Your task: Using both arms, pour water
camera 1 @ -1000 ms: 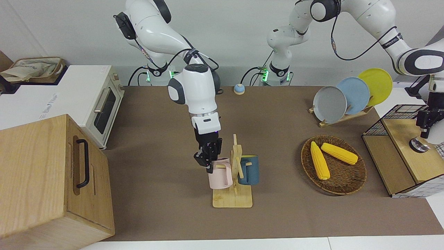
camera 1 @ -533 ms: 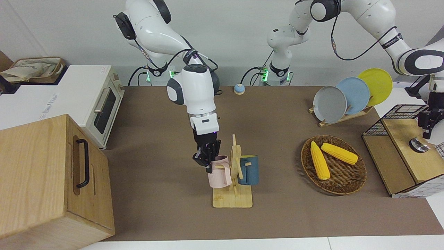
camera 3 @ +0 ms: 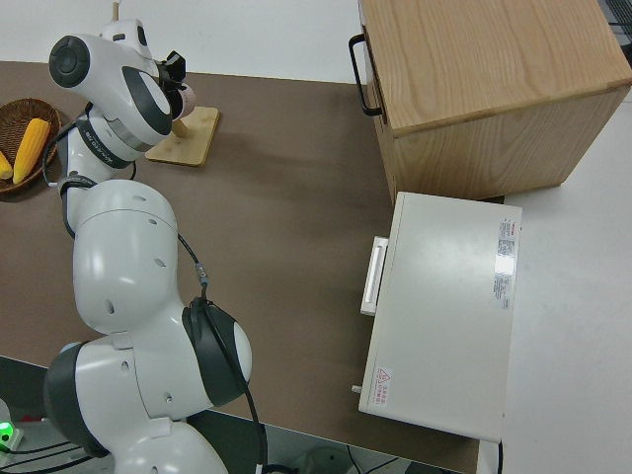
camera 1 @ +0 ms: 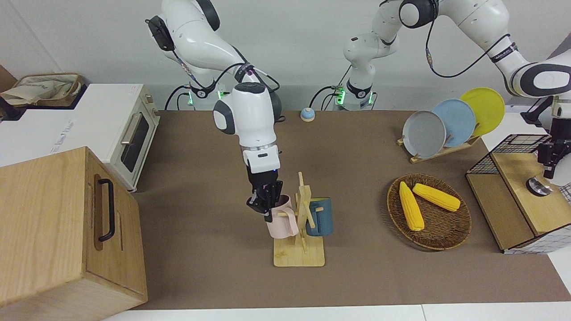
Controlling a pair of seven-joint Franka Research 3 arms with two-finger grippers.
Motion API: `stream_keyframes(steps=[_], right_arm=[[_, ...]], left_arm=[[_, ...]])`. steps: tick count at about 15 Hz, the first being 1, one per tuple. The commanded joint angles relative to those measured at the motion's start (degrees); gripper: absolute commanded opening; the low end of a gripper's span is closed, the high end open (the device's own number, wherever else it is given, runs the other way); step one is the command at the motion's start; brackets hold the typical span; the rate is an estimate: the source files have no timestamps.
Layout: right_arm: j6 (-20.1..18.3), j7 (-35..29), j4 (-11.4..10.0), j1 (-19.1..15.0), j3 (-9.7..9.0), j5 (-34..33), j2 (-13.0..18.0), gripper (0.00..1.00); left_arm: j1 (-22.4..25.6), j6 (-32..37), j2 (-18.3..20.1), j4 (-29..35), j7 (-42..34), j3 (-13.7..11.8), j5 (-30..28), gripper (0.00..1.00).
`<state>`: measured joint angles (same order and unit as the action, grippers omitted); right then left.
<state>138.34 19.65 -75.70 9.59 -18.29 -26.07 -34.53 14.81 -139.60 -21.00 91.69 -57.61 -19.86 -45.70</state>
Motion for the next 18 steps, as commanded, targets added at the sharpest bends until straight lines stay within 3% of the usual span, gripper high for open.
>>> stream_keyframes(steps=[1, 11, 18], right_arm=[[-0.09, -1.11, 0.47, -0.18, -0.43, -1.00, -0.98, 0.042], [-0.79, -4.18, 0.47, -0.27, -0.35, -0.57, 0.42, 0.012], [-3.34, -6.29, 0.56, -0.80, -0.70, -0.56, 0.78, 0.010]], left_arm=[[0.05, -0.23, -0.62, -1.95, 0.92, 0.08, -1.06, 0.00], [0.40, 4.86, 0.35, -5.02, 4.17, -0.62, 0.25, 0.00], [0.05, 8.55, 1.58, -7.83, 10.85, -0.62, 7.55, 0.00]])
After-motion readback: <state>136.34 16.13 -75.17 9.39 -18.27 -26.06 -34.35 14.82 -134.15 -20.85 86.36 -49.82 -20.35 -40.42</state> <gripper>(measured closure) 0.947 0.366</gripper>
